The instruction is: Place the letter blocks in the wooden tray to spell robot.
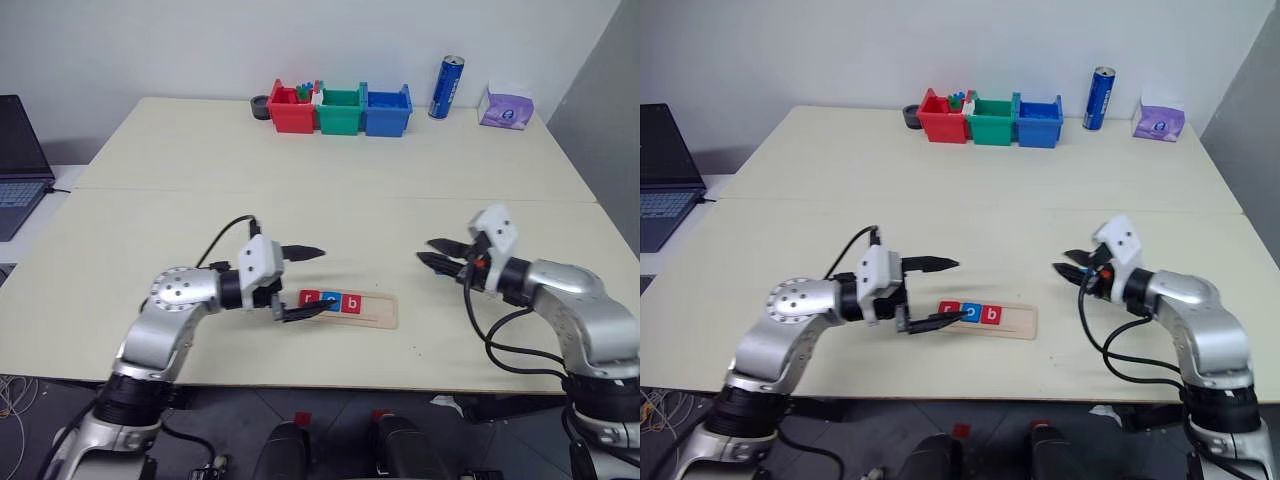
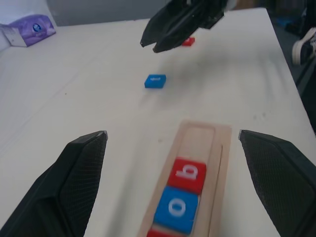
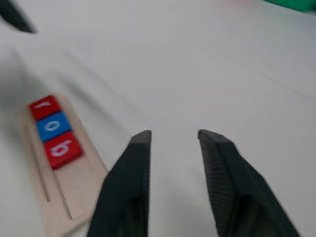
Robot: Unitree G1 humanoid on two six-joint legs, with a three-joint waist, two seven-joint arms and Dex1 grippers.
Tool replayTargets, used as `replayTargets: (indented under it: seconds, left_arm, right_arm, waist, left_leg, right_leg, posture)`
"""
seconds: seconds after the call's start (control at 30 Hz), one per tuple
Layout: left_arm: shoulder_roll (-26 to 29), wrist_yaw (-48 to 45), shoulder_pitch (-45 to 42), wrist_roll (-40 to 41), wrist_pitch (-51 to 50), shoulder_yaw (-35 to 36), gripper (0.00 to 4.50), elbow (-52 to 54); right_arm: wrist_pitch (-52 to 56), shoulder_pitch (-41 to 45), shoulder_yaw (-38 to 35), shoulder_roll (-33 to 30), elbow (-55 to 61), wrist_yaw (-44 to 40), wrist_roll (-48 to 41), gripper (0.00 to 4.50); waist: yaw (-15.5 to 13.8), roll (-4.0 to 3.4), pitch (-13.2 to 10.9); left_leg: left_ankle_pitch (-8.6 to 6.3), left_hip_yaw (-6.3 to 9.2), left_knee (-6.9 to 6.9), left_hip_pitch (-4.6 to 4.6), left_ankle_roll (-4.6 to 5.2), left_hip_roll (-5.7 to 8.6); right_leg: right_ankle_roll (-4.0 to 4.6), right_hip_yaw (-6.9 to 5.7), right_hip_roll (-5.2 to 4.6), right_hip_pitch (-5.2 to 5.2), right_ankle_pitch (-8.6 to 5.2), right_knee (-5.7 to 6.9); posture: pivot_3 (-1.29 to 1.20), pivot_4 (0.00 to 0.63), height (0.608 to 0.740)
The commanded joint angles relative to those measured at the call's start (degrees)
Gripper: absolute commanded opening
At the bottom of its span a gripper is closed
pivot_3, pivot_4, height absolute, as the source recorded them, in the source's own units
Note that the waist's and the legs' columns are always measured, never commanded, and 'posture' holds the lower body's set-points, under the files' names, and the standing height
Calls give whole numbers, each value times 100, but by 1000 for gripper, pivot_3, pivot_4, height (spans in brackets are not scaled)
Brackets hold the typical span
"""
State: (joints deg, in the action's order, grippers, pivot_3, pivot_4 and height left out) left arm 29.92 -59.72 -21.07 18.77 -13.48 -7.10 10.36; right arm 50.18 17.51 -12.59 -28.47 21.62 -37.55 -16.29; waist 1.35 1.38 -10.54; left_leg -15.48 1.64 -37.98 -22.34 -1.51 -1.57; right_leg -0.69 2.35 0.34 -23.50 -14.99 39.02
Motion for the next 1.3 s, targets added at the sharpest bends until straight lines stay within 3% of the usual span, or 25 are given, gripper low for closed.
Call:
replayTargets:
  seconds: [0.03, 0.1, 0.23, 0.5, 1.03, 1.13, 1.3]
  left_arm:
    - [-478, 480, -290, -154, -204, -411, 4500, 245]
    - [-815, 636, -446, -268, -256, -674, 4500, 110]
    - [-1306, 885, -802, -474, -253, -971, 4500, -233]
    - [-1768, 1069, -1140, -634, -209, -1145, 4500, -644]
    - [-1721, 993, -1094, -655, -250, -1244, 4500, -618]
    - [-1718, 999, -1099, -659, -248, -1249, 4500, -607]
    - [-1719, 1008, -1107, -669, -224, -1244, 4500, -627]
  right_arm:
    - [396, -312, -776, 239, 363, 1289, 404, 3038]
    - [507, -504, -1002, 424, 396, 1876, 661, 3680]
    - [699, -583, -1255, 779, 302, 2741, 948, 4473]
    - [633, -358, -1385, 1182, -194, 3361, 911, 4473]
    - [-131, 41, -1427, 1205, -1603, 3551, 724, 4473]
    - [-230, 76, -1517, 1209, -1755, 3671, 718, 3914]
    - [-302, 59, -1488, 1187, -1804, 3723, 727, 2125]
  waist:
    - [-3, 1, 2]
    - [27, -1, 2]
    - [45, -10, 8]
    - [52, -15, 11]
    - [51, -16, 12]
    - [49, -16, 12]
    - [46, -16, 12]
  left_leg:
    - [0, -2, -1, 0, -1, 3]
    - [1, -4, -1, 1, -1, 5]
    - [0, -16, 8, 24, 0, -1]
    - [0, -23, 9, 28, 0, -2]
    - [0, -26, 8, 28, 0, -2]
    - [0, -27, 7, 28, 0, -1]
    - [0, -26, 7, 28, 0, -1]
  right_leg:
    - [-7, 2, 1, 0, -2, 0]
    - [-17, 4, 1, 1, -7, -1]
    - [-23, 17, 17, 9, -12, 0]
    - [-24, 23, 23, 9, -12, -1]
    - [-25, 24, 23, 10, -12, -2]
    - [-25, 24, 23, 10, -12, -2]
    - [-25, 25, 23, 10, -12, -3]
  posture:
    - [0, 150, 740]
    - [0, 150, 740]
    - [0, 150, 740]
    - [0, 150, 740]
    - [0, 150, 740]
    - [0, 150, 740]
    - [0, 150, 740]
